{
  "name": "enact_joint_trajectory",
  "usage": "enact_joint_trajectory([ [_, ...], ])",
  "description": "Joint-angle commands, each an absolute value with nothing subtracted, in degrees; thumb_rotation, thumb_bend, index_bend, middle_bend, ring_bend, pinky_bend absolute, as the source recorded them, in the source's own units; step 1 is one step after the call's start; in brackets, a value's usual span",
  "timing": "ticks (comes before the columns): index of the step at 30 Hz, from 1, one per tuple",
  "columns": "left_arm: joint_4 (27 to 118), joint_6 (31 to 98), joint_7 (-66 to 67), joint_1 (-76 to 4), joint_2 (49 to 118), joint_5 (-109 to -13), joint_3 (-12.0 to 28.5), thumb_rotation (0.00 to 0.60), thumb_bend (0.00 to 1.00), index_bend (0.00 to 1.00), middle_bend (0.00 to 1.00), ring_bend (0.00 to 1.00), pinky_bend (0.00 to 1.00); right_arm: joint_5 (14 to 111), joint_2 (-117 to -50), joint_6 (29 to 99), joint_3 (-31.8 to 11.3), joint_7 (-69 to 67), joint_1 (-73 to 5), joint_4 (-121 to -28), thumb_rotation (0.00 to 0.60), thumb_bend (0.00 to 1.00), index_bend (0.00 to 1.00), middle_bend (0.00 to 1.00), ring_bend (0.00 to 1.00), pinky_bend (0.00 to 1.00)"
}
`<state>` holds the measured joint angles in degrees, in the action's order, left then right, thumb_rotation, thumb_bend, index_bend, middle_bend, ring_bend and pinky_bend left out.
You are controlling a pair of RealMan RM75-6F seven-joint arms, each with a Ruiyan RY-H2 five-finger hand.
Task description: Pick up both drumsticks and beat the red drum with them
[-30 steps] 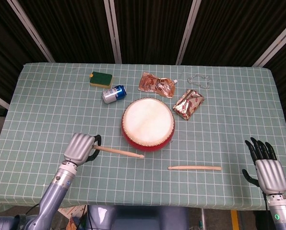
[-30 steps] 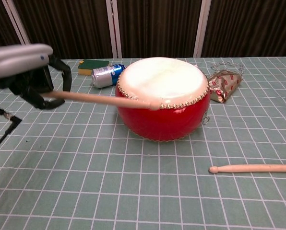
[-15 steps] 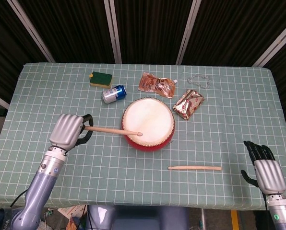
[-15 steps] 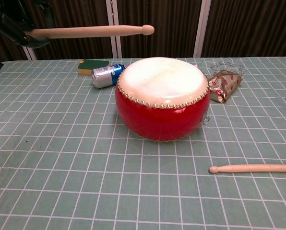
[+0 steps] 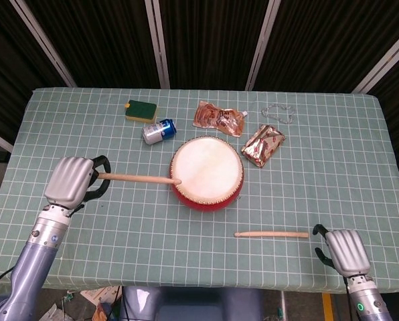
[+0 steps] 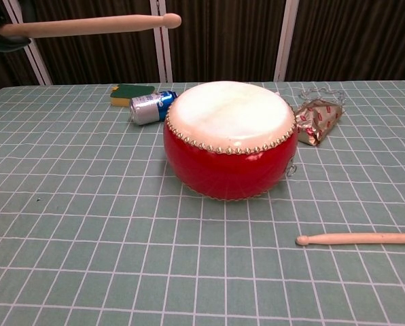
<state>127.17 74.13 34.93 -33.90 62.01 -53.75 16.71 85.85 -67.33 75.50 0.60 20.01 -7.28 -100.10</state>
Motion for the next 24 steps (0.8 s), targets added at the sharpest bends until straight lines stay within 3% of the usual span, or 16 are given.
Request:
enact_joint_trajectory([
  [1, 126.95, 73.97, 34.25, -33.77, 61.89, -54.11, 16.20, 0.600, 0.58, 0.79, 1.00, 1.00, 1.00, 82.73, -69.60, 73.49, -0.50, 25.16, -8.63, -102.16, 0.600, 0.33, 0.44, 1.00, 1.00, 1.00],
  [14, 124.65, 73.35, 32.27, -33.58, 61.21, -56.17, 13.58, 0.600, 0.58, 0.79, 1.00, 1.00, 1.00, 71.11, -79.90, 70.28, -4.40, 40.70, -13.38, -102.48, 0.600, 0.33, 0.45, 1.00, 1.00, 1.00],
  [24, 122.82, 72.78, 31.42, -33.69, 62.04, -56.40, 12.23, 0.600, 0.58, 0.79, 1.00, 1.00, 1.00, 67.54, -83.10, 70.79, -5.77, 40.27, -14.65, -99.36, 0.600, 0.33, 0.56, 1.00, 1.00, 1.00],
])
